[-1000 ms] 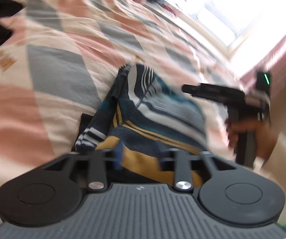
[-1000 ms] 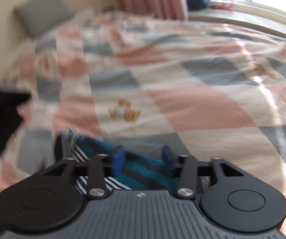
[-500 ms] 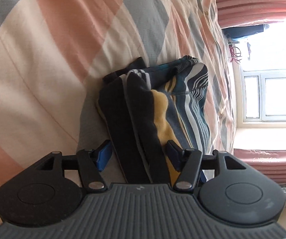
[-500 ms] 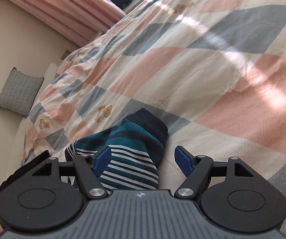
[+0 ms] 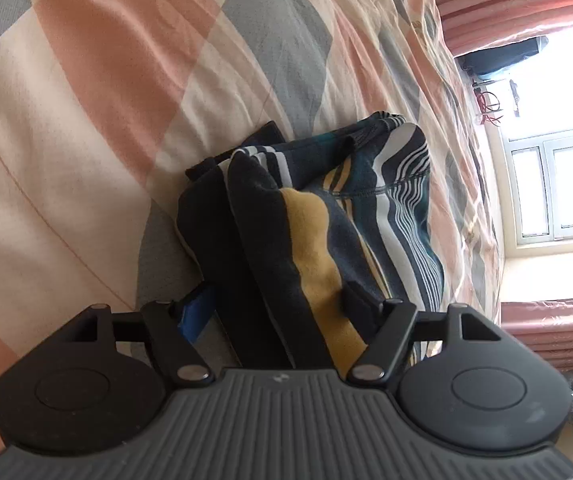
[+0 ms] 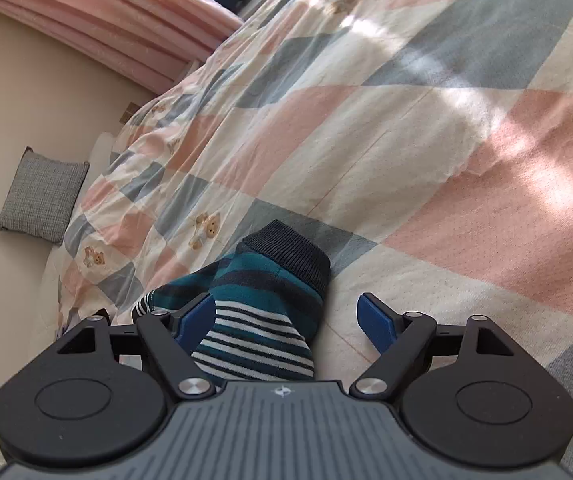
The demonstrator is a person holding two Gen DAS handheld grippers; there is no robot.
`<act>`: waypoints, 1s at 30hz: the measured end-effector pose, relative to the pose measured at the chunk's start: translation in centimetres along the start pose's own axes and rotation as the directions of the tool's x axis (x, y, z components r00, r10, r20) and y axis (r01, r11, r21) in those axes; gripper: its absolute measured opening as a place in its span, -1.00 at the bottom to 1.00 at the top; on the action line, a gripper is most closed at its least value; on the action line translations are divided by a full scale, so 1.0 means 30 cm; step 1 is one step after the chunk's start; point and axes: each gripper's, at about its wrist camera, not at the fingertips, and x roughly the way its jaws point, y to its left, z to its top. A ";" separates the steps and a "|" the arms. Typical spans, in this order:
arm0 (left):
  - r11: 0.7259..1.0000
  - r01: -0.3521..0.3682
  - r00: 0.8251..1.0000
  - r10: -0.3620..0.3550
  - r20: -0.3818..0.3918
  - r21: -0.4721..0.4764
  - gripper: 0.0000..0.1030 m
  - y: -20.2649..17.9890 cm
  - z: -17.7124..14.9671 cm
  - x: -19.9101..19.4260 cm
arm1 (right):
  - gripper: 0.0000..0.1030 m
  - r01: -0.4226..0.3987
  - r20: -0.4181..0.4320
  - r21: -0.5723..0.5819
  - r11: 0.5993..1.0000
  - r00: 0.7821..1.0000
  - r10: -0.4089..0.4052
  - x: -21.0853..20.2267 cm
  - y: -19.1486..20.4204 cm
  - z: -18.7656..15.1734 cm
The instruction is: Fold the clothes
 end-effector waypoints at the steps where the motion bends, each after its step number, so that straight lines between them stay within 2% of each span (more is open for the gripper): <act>1: 1.000 -0.002 1.000 0.002 -0.001 -0.002 0.32 0.002 0.001 0.003 | 0.60 -0.004 -0.005 0.008 1.000 1.000 0.004 0.006 -0.004 0.003; 4: 1.000 -0.004 1.000 0.004 -0.001 -0.001 0.36 0.002 0.001 0.011 | 0.71 -0.014 -0.022 0.023 1.000 1.000 0.014 0.030 -0.014 0.012; 8: 1.000 0.007 1.000 -0.007 -0.007 -0.025 0.52 0.022 0.001 0.036 | 0.89 -0.026 -0.042 0.035 0.999 0.999 0.028 0.067 -0.023 0.026; 11: 0.998 0.031 0.999 -0.031 -0.008 -0.050 0.52 0.040 0.001 0.059 | 0.97 -0.058 -0.059 0.040 0.998 0.996 0.060 0.104 -0.022 0.044; 14: 0.997 0.046 0.999 -0.046 -0.005 -0.055 0.51 0.041 0.003 0.073 | 0.97 -0.093 -0.095 0.029 0.995 0.991 0.096 0.154 -0.011 0.061; 19: 0.997 0.060 0.998 -0.060 0.009 -0.041 0.31 0.042 0.000 0.075 | 1.00 -0.133 -0.173 -0.041 0.990 0.977 0.124 0.240 0.035 0.054; 20: 0.997 0.063 0.998 -0.063 0.012 -0.039 0.23 0.043 -0.002 0.074 | 0.93 -0.129 -0.190 -0.068 0.989 0.975 0.114 0.255 0.049 0.048; 21: 0.997 0.069 0.998 -0.068 0.015 -0.038 0.15 0.045 -0.003 0.072 | 0.66 -0.110 -0.212 -0.104 0.988 0.974 0.086 0.268 0.066 0.041; 22: 0.997 0.073 0.997 -0.073 0.018 -0.033 0.11 0.045 -0.003 0.071 | 0.52 -0.094 -0.228 -0.131 0.987 0.972 0.063 0.278 0.078 0.036; 24: 0.996 0.083 0.996 -0.083 0.016 -0.010 -0.08 0.045 0.000 0.065 | -0.07 -0.095 -0.227 -0.105 0.990 0.971 0.069 0.263 0.071 0.034; 27: 0.994 0.092 0.996 -0.091 -0.018 0.058 -0.19 0.028 0.017 0.050 | -0.25 -0.114 -0.164 -0.089 0.989 0.981 0.098 0.173 0.078 0.007; 30: 0.981 0.120 0.991 -0.109 -0.079 0.153 -0.25 0.007 0.043 0.023 | -0.29 -0.113 -0.072 -0.080 0.990 0.992 0.108 0.047 0.105 -0.044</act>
